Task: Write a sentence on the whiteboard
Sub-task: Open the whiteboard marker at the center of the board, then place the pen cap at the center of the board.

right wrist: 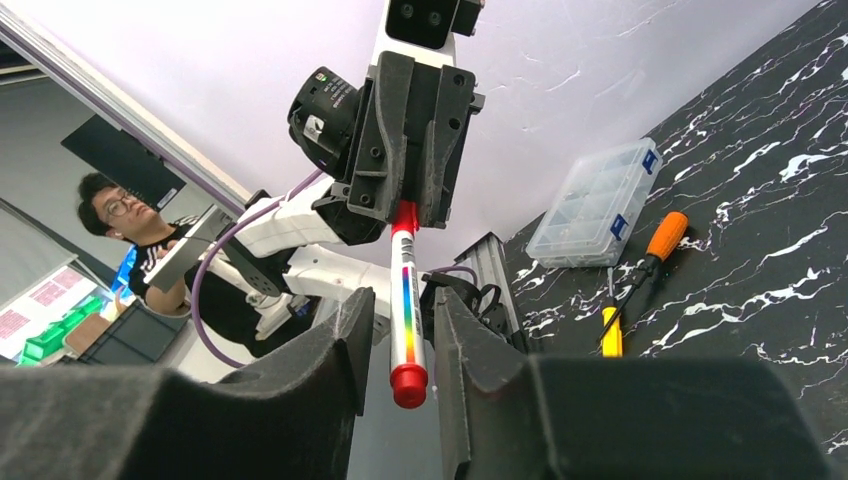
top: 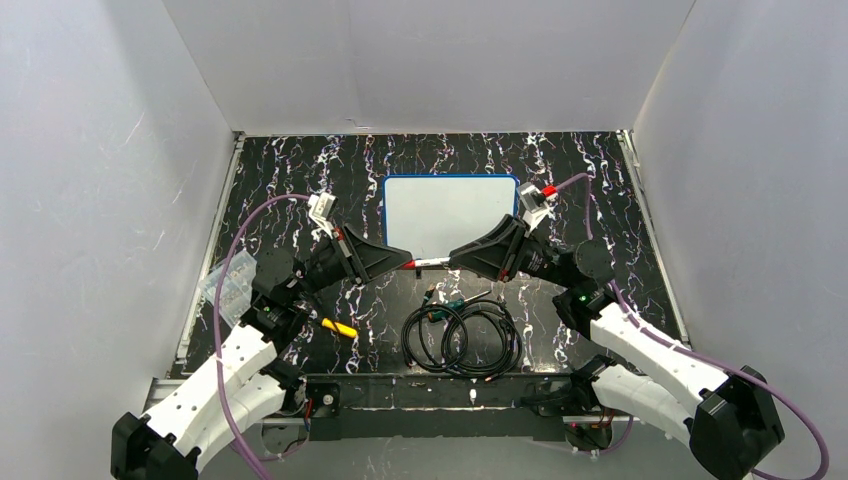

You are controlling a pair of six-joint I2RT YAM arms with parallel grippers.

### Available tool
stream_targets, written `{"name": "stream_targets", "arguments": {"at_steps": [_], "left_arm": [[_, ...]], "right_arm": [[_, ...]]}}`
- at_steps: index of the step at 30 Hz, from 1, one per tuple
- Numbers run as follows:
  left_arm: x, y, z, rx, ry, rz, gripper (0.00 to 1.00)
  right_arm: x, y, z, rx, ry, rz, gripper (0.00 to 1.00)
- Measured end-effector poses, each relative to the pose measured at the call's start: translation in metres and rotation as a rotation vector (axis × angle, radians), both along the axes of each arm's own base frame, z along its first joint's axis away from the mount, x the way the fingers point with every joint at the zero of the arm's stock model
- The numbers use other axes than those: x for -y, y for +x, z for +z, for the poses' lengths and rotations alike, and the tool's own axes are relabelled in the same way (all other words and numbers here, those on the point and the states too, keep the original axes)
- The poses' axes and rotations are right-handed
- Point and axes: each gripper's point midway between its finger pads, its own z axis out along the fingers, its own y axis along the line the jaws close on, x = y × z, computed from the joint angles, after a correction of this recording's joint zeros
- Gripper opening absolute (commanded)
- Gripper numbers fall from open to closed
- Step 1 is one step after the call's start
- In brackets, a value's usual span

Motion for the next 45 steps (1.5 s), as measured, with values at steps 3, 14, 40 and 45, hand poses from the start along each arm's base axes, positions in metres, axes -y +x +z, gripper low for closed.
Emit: {"name": "stream_targets", "arguments": {"at_steps": [3,14,40,45], "left_arm": [[0.001,0.000,-0.002,-0.006,0.005,-0.007,0.00],[0.005,0.000,-0.008,-0.025,0.018,-0.040,0.47],[-0.044,0.012,0.009,0.084,0.041,0.077,0.00],[-0.054,0.021,-0.009,0.124,0.182,0.154,0.00]], "right_arm": [[0.000,0.000,0.000,-0.002,0.000,0.000,0.16],[0.000,0.001,0.000,-0.007,0.000,-0.003,0.01],[0.063,0.035,0.001,0.059,-0.026,-0.271,0.01],[0.066,0.044,-0.014,0.031,-0.118,-0.296,0.01]]}}
